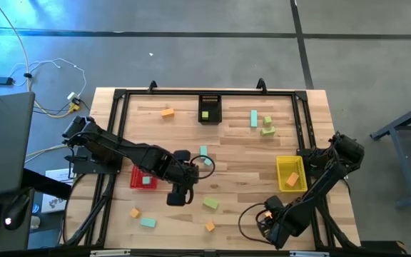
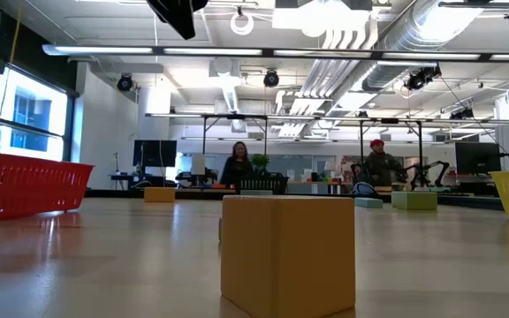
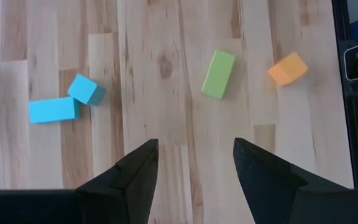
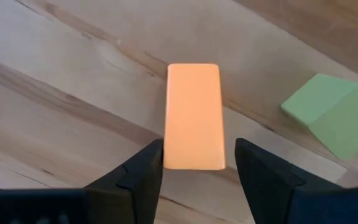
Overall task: Sort & place blocks by color
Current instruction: Put the yellow block into the yellow bin
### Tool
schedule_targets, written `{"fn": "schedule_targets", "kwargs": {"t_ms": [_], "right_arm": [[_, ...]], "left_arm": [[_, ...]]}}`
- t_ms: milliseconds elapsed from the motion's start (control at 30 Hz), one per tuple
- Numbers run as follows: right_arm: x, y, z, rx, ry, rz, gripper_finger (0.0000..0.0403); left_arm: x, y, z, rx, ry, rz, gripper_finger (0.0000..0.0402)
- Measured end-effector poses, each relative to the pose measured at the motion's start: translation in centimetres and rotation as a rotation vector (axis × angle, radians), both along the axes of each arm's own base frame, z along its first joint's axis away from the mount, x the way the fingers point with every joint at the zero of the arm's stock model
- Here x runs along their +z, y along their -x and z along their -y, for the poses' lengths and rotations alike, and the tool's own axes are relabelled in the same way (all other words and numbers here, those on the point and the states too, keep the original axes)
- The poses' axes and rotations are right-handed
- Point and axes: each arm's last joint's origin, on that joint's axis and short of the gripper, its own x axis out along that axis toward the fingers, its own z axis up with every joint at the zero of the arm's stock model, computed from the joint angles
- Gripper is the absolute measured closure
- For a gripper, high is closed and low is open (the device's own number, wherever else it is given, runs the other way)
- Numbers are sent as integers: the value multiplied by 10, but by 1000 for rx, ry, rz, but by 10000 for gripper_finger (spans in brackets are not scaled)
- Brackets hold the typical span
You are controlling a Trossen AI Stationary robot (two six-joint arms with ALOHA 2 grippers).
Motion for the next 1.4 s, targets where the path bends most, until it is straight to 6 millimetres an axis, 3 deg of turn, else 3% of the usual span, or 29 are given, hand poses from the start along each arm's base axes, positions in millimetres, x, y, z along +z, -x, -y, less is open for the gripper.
{"fn": "schedule_targets", "kwargs": {"t_ms": [200, 467, 733, 1133, 1400], "right_arm": [[0, -2, 2, -9, 10, 14, 231], [1, -4, 3, -7, -4, -1, 298], [3, -3, 4, -7, 8, 13, 302], [37, 10, 31, -46, 220, 152, 302], [65, 28, 56, -77, 320, 132, 302]], "left_arm": [[-1, 1, -9, 25, -6, -28, 206], [-3, 1, -31, 65, -25, -73, 206], [-3, -2, -52, 87, -39, -77, 206], [-5, 3, -72, 87, -46, -134, 206], [-27, 9, -75, 35, 21, -206, 206]]}}
